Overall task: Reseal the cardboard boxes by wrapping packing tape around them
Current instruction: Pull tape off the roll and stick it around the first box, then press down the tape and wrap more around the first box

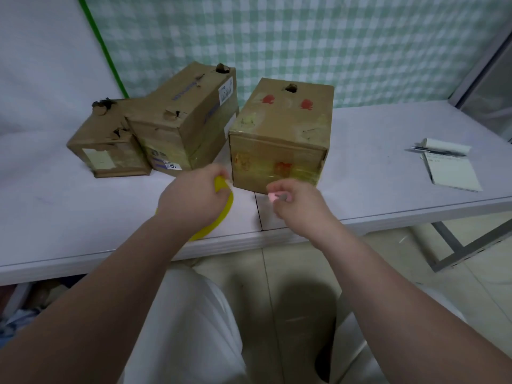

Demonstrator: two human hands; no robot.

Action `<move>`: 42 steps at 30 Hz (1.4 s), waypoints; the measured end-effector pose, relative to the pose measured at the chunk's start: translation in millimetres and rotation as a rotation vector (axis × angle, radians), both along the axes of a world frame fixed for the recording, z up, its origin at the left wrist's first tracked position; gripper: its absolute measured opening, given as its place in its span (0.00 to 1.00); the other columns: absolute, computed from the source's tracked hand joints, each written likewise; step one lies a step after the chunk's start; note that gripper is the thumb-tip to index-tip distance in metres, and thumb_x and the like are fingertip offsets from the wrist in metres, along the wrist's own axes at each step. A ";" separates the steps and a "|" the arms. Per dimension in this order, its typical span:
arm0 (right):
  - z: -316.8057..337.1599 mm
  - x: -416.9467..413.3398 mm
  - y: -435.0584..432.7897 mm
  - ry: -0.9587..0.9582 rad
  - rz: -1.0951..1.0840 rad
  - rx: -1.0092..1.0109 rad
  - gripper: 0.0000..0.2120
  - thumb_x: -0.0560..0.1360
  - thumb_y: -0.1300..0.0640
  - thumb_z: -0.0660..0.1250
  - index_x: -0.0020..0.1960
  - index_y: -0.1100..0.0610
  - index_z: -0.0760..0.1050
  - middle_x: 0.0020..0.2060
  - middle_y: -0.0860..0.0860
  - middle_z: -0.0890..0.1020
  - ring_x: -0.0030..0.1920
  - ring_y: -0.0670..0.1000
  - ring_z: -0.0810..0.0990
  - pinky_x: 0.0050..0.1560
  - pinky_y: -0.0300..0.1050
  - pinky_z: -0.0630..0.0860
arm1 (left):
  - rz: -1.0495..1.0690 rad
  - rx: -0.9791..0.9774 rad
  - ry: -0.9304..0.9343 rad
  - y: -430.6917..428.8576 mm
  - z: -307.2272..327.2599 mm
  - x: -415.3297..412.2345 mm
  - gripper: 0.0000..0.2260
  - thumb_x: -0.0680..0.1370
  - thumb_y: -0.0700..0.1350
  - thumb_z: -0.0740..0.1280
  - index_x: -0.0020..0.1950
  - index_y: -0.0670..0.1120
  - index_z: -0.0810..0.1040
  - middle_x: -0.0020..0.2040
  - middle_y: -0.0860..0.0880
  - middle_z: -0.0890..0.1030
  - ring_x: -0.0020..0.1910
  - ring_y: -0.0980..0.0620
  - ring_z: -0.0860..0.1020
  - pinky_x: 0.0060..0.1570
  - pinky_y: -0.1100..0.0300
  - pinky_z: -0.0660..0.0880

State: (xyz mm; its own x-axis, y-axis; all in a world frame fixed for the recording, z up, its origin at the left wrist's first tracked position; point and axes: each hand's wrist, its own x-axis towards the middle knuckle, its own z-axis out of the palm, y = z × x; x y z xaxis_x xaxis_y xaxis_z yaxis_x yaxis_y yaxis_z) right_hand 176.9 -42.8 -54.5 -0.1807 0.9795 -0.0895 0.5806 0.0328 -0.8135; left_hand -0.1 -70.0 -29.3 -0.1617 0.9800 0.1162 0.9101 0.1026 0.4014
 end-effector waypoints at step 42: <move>41.9 58.2 148.9 0.347 -0.401 0.043 0.25 0.72 0.45 0.71 0.66 0.52 0.70 0.60 0.49 0.77 0.56 0.49 0.78 0.52 0.44 0.77 | -0.212 0.029 0.313 102.3 24.7 62.9 0.22 0.81 0.59 0.44 0.75 0.62 0.54 0.78 0.53 0.54 0.76 0.49 0.52 0.70 0.42 0.54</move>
State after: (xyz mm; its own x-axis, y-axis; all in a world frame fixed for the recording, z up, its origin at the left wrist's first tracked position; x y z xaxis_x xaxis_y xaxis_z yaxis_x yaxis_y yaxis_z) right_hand 235.1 106.1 -12.6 0.1970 0.9792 -0.0491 0.2518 -0.0990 -0.9627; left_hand 62.8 32.3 -4.6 0.0919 0.9835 0.1559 0.9890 -0.1084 0.1009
